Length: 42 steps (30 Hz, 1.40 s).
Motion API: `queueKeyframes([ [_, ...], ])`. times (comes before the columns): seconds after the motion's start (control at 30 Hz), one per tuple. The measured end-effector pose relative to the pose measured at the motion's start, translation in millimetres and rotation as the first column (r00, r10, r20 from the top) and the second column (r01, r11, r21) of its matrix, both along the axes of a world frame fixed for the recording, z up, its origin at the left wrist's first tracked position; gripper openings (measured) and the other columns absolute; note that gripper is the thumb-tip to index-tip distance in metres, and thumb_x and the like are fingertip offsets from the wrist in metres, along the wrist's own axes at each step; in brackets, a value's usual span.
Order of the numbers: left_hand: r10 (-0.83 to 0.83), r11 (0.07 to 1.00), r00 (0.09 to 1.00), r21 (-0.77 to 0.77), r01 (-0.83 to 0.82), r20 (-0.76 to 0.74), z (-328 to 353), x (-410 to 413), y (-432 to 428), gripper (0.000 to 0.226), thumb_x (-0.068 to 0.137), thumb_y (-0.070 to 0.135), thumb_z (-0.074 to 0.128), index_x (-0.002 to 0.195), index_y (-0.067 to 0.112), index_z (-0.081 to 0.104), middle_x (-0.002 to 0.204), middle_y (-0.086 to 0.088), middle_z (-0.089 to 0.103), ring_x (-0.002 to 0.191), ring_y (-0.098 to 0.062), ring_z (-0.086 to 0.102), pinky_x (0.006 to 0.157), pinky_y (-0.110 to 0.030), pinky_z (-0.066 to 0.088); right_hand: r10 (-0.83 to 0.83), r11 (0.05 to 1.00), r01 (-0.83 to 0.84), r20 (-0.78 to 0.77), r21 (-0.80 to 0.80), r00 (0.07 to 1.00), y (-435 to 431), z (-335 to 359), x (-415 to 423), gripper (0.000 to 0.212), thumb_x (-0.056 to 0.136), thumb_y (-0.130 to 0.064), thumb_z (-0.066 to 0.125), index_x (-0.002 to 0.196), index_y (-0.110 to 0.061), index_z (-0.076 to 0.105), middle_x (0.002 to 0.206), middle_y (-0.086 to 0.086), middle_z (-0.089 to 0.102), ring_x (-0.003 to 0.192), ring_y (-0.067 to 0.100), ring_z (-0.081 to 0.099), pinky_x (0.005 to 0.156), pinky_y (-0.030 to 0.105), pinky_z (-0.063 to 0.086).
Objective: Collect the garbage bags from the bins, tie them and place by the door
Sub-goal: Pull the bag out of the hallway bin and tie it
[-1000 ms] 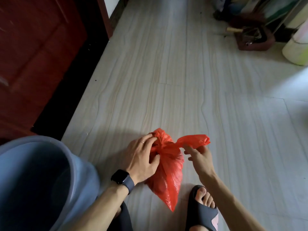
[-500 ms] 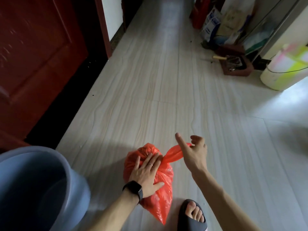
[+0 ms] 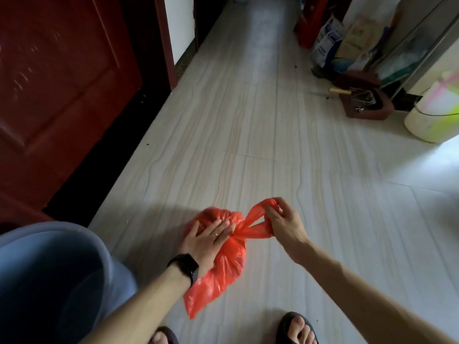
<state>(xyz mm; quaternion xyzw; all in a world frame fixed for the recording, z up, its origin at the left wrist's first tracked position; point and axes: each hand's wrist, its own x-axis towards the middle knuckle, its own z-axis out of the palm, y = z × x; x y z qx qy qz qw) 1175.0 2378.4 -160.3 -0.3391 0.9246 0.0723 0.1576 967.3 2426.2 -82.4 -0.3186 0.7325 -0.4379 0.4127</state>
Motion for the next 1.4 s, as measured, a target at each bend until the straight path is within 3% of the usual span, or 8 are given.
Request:
queueKeyframes([
  [0.23, -0.045, 0.999, 0.999, 0.000, 0.045, -0.015, -11, -11, -43, 0.081, 0.085, 0.024, 0.055, 0.152, 0.034, 0.012, 0.165, 0.004, -0.008, 0.152, -0.018, -0.004, 0.116, -0.061, 0.006, 0.084, 0.995, -0.091, 0.133, 0.046, 0.988, -66, -5, 3, 0.016, 0.092, -0.009, 0.053, 0.091, 0.000, 0.067, 0.052, -0.007, 0.048, 0.050, 0.009, 0.043, 0.059, 0.036, 0.046],
  [0.47, -0.004, 0.993, 0.974, -0.119, -0.023, -0.225, -40, -2, -37, 0.090, 0.061, 0.042, 0.071, 0.145, 0.028, 0.043, 0.163, 0.001, 0.019, 0.150, -0.018, 0.020, 0.115, -0.061, 0.022, 0.005, 0.997, -0.025, 0.268, 0.070, 0.963, -81, 2, 0, 0.011, 0.093, -0.005, 0.053, 0.088, -0.002, 0.063, 0.048, -0.009, 0.034, 0.045, 0.009, 0.029, 0.044, 0.022, 0.032],
  [0.57, -0.019, 0.991, 0.973, -0.133, -0.012, -0.228, -50, 1, -39, 0.097, 0.060, 0.046, 0.068, 0.149, 0.029, 0.035, 0.163, 0.003, 0.020, 0.149, -0.015, 0.021, 0.114, -0.061, 0.025, -0.011, 0.993, -0.029, 0.327, 0.116, 0.945, -74, 0, 5, 0.013, 0.095, -0.005, 0.053, 0.089, 0.004, 0.061, 0.049, -0.009, 0.035, 0.045, 0.008, 0.032, 0.055, 0.042, 0.061],
  [0.67, 0.010, 0.992, 0.984, -0.120, -0.032, -0.180, -56, -1, -39, 0.100, 0.064, 0.048, 0.063, 0.154, 0.029, 0.024, 0.165, 0.004, 0.014, 0.151, -0.014, 0.015, 0.114, -0.060, 0.020, -0.022, 0.988, -0.029, 0.320, 0.151, 0.947, -74, -9, 11, 0.014, 0.095, -0.007, 0.054, 0.091, 0.006, 0.056, 0.047, -0.011, 0.039, 0.043, 0.002, 0.038, 0.071, 0.066, 0.057],
  [0.93, 0.114, 0.974, 0.971, 0.168, -0.151, 0.208, -7, -30, -34, 0.074, 0.091, 0.038, 0.041, 0.155, 0.035, 0.004, 0.156, 0.010, -0.037, 0.146, -0.012, -0.029, 0.115, -0.062, -0.004, 0.097, 0.911, -0.167, 0.198, 0.377, 0.975, -52, 0, 46, 0.007, 0.088, -0.022, 0.058, 0.084, -0.018, 0.062, 0.065, -0.009, 0.064, 0.064, 0.013, 0.058, 0.065, 0.039, 0.049],
  [1.03, 0.186, 0.855, 0.928, 0.412, -0.315, 0.323, 37, -47, -46, 0.066, 0.096, 0.038, 0.036, 0.156, 0.034, 0.008, 0.164, 0.006, -0.018, 0.151, -0.019, -0.010, 0.118, -0.060, 0.012, 0.150, 0.843, -0.228, 0.195, 0.487, 0.969, -49, 29, 45, 0.014, 0.084, -0.013, 0.055, 0.093, -0.016, 0.065, 0.077, -0.002, 0.072, 0.074, 0.021, 0.066, 0.070, 0.039, 0.053],
  [1.17, 0.291, 0.732, 0.876, 0.500, -0.463, 0.384, 114, -46, -54, 0.044, 0.091, 0.030, 0.040, 0.126, 0.013, 0.061, 0.135, -0.016, 0.059, 0.123, -0.034, 0.056, 0.100, -0.042, 0.048, 0.177, 0.776, -0.283, 0.235, 0.564, 0.956, -53, 87, 35, 0.012, 0.081, -0.006, 0.063, 0.084, -0.017, 0.068, 0.076, 0.005, 0.071, 0.071, 0.021, 0.061, 0.066, 0.033, 0.048],
  [1.4, 0.330, 0.627, 0.830, 0.553, -0.549, 0.451, 304, -20, -56, 0.047, 0.093, 0.037, 0.040, 0.135, 0.022, 0.051, 0.140, -0.009, 0.055, 0.124, -0.029, 0.055, 0.101, -0.038, 0.046, 0.336, 0.732, -0.326, 0.100, 0.598, 0.937, -50, 261, 21, 0.019, 0.090, -0.017, 0.055, 0.099, -0.017, 0.071, 0.102, 0.012, 0.073, 0.090, 0.023, 0.064, 0.077, 0.029, 0.046],
])
